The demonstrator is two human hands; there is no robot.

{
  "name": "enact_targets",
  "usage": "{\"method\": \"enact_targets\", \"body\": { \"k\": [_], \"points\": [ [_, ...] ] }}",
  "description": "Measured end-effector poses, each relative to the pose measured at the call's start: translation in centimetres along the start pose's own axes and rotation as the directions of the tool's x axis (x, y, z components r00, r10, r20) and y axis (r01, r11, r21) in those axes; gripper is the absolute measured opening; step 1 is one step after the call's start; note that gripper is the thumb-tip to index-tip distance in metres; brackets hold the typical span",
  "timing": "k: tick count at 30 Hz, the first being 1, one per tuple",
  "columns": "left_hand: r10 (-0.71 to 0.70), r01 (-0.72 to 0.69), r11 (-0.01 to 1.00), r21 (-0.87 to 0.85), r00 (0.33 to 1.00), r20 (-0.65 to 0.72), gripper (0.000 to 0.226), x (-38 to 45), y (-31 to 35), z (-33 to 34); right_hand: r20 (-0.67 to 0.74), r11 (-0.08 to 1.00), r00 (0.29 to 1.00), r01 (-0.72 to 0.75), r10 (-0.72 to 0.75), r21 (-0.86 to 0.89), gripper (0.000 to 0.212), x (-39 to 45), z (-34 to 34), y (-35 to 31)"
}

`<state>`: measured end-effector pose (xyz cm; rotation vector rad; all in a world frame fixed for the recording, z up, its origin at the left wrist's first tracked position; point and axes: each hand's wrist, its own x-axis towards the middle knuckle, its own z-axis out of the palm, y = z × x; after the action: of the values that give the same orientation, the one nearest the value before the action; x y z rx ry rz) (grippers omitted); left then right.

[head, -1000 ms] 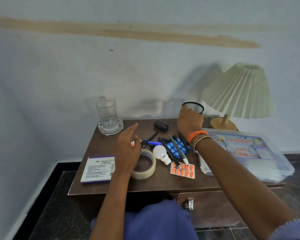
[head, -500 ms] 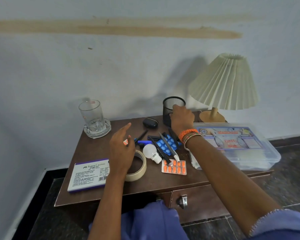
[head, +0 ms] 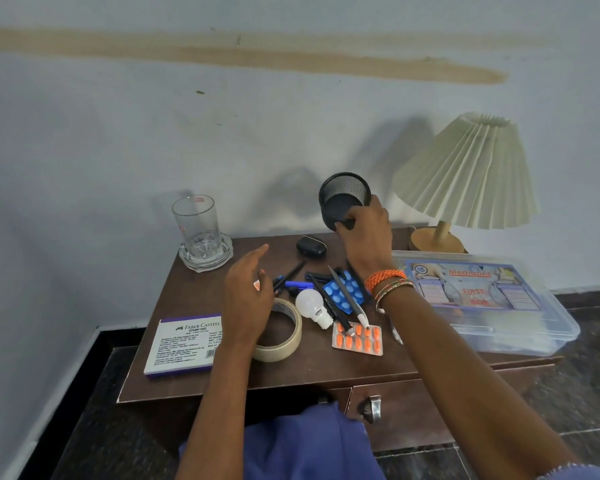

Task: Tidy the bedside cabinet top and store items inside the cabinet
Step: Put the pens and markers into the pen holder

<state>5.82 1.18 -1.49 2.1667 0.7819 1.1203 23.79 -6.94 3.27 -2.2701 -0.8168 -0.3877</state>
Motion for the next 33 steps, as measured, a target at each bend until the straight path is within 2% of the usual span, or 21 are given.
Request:
{"method": "enact_targets", "body": {
  "k": [4, 7, 11, 18, 21, 24, 33],
  "points": [
    [-0.097, 0.097, 0.995, -0.005, 0.992, -0.079, 0.041, 0.4, -0.6, -0.7, -0.094, 0.967, 0.996, 0.014, 0.011, 0.254, 0.011, -0.9, 0.5, -3.1],
    [-0.236, 0.225, 0.971, -0.083, 0.958, -0.164, 0.040, 1.1, -1.0, -1.0, -0.035, 0.932, 0.997, -0.047, 0.064, 0.359, 0.012, -1.1, 2.6, -6.2],
    [-0.356, 0.323, 0.929, -0.179, 0.912, -0.204, 0.038, 2.5, -0.9, -2.2, 0.066, 0.921, 0.991, -0.132, 0.116, 0.366, 0.018, -0.9, 5.6, -9.4],
    [-0.337, 0.334, 0.940, -0.072, 0.941, -0.036, 0.037, 3.9, -2.8, -3.5, 0.135, 0.968, 0.991, -0.055, 0.022, 0.246, 0.025, 0.4, 8.2, -10.5],
    [-0.323, 0.324, 0.946, 0.001, 0.944, 0.068, 0.038, 3.9, -3.1, -3.4, 0.122, 0.961, 0.992, -0.021, -0.013, 0.275, 0.024, 1.0, 8.3, -10.9],
    [-0.315, 0.320, 0.948, -0.004, 0.936, 0.155, 0.037, 3.8, -3.1, -3.5, 0.128, 0.960, 0.991, -0.010, -0.027, 0.280, 0.024, 0.6, 9.1, -10.9],
    [-0.232, 0.234, 0.972, 0.007, 0.959, 0.161, 0.028, 3.7, -2.6, -4.4, 0.186, 0.978, 0.983, -0.034, -0.005, 0.208, 0.030, -0.1, 9.9, -11.3]
  ]
}}
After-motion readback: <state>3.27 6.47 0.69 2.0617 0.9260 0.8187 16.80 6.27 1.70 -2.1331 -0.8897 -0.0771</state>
